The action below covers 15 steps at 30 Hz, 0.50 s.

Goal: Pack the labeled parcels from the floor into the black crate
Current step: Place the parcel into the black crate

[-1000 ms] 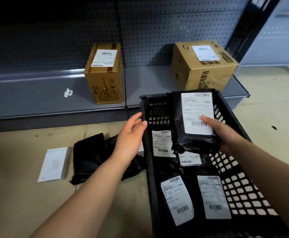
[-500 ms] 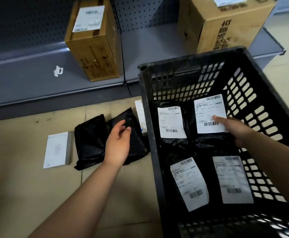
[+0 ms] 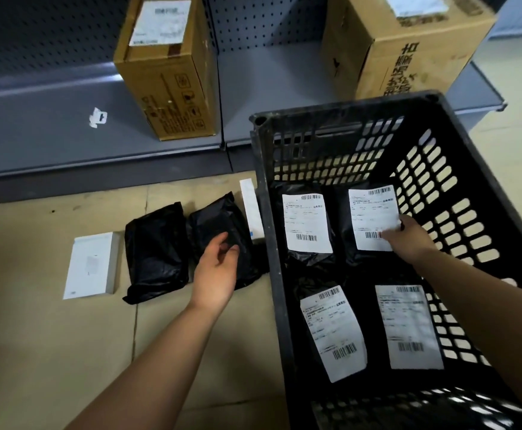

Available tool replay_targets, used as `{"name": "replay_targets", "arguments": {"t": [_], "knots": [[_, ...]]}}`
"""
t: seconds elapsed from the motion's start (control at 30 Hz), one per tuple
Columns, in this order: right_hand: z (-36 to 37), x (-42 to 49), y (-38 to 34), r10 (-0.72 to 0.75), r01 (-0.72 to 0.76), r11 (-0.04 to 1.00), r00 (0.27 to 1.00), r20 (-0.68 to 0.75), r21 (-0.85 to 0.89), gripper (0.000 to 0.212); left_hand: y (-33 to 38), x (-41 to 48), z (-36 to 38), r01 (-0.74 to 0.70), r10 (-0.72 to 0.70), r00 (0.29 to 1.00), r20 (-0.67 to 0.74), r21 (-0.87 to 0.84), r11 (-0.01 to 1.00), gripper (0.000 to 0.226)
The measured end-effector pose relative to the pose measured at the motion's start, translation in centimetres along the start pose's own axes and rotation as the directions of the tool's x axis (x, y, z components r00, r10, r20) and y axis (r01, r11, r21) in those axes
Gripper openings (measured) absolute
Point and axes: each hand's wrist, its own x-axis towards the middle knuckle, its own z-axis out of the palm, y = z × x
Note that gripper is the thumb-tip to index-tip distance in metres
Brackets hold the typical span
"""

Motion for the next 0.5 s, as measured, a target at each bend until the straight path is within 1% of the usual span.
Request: {"name": "replay_targets", "arguments": {"t": [0.1, 0.17, 0.27, 0.33, 0.43, 0.5], "knots": [[-0.5, -2.6, -3.0, -0.054, 0.054, 0.999, 0.997, -0.055, -0.008, 0.066, 1.0, -0.9, -1.3, -0.027, 0.028, 0.999, 0.017, -0.035, 0.999, 0.047], [-0.8, -4.3, -5.4, -0.12, 0.12, 0.993, 0.99, -0.08, -0.007, 0.065, 1.6, -1.4, -2.7, -0.043, 0.044, 0.999, 0.011, -0.066, 0.997, 0.047], [-1.5, -7.4, -10.1, -0.27, 0.276, 0.961, 0.955, -0.121, 0.035, 0.052, 3.0, -2.3, -5.3, -0.075, 0.072, 0.997, -0.029, -0.115, 0.991, 0.044], [-2.0, -9.9, -13.8, -0.366, 0.382, 0.92, 0.918, -0.15, 0.091, 0.037, 3.9, -2.9, -7.2, -0.102, 0.094, 0.994, -0.064, -0.145, 0.984, 0.035], [-2.1, -14.5, -19.1, -0.502, 0.537, 0.826, 0.839, -0.209, 0.17, 0.012, 4.6, -3.8, -9.5, -0.135, 0.113, 0.986, -0.122, -0.189, 0.973, 0.019], [-1.6, -17.8, -22.1, -0.592, 0.63, 0.753, 0.775, -0.221, 0.189, 0.009, 4.7, -4.2, -10.6, -0.133, 0.101, 0.983, -0.151, -0.218, 0.967, 0.02]]}}
